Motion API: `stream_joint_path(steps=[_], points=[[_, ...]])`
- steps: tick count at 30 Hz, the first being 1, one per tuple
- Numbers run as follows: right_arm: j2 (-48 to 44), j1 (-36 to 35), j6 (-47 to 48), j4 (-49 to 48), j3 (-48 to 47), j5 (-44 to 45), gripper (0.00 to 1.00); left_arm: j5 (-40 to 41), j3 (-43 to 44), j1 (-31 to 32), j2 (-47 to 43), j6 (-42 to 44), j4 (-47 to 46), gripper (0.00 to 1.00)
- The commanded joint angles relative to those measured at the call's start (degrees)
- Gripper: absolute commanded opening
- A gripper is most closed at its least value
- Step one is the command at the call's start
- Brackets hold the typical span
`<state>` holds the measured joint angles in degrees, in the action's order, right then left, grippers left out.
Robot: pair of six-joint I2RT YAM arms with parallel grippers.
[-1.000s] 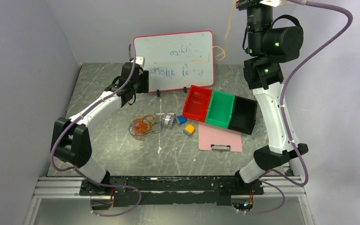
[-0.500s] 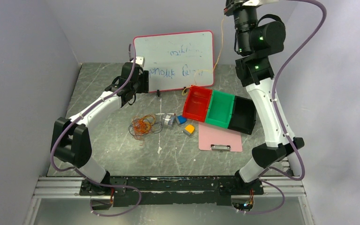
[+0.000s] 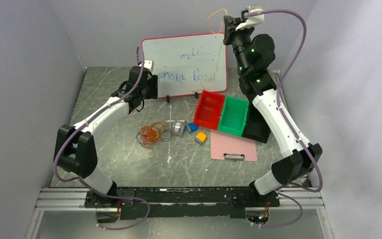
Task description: Untangle the cables
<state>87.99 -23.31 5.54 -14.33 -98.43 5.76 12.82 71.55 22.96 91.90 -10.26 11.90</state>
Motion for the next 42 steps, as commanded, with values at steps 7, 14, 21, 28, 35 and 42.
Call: stream_joint_path(steps=[7,14,21,28,35,42], points=[[-4.9,0.3,-2.0,0.0,7.5,1.4,0.00,-0.7,1.7,-0.3,0.5,0.5,-0.3,0.62],[-1.8,0.4,-3.1,1.3,4.3,-1.1,0.00,-0.5,1.8,-0.3,0.2,0.6,-0.4,0.61],[9.7,0.4,-5.0,1.2,-6.9,-5.7,0.00,-0.6,1.7,-0.3,0.0,0.5,-0.3,0.61],[22.9,0.3,-8.2,3.5,-23.9,-13.1,0.00,0.0,1.5,-0.3,-0.2,0.8,-0.4,0.62],[24.7,0.2,-10.3,3.4,-28.1,-14.4,0.00,-1.2,0.7,-0.3,-0.9,0.4,-1.1,0.66],[20.4,0.3,-9.0,4.4,-26.3,-14.5,0.00,-9.7,-1.8,-0.3,-2.9,1.4,-5.4,0.81]])
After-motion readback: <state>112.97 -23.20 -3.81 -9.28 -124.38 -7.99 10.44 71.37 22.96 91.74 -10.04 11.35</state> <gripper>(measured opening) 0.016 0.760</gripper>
